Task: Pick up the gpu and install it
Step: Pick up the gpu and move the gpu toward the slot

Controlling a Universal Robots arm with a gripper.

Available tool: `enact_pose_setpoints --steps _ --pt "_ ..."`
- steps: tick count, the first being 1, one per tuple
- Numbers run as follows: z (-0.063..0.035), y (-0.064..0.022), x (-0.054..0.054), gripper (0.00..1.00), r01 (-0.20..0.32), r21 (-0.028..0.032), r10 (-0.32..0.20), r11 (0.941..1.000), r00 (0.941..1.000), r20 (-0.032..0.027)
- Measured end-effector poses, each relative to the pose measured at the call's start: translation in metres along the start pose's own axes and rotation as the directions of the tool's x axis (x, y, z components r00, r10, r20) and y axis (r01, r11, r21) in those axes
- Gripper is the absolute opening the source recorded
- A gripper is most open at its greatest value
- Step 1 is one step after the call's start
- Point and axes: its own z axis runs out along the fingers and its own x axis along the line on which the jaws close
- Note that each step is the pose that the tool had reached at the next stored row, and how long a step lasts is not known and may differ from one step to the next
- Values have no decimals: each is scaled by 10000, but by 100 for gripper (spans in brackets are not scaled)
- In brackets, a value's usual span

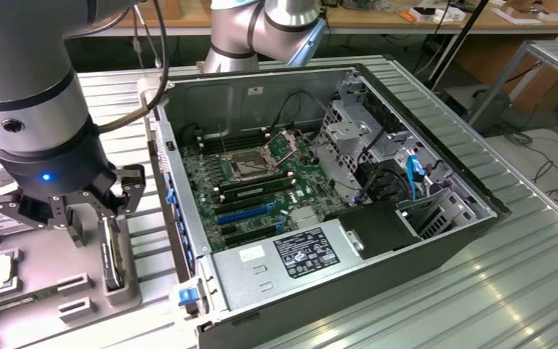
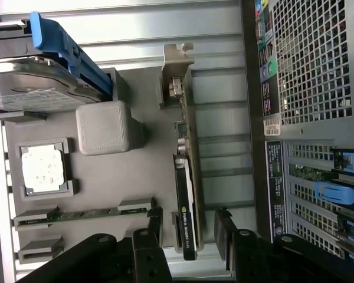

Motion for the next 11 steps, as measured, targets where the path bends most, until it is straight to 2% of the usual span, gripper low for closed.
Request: enact_pose_setpoints --steps 11 --pt "149 -35 3 48 110 3 -110 9999 9999 -4"
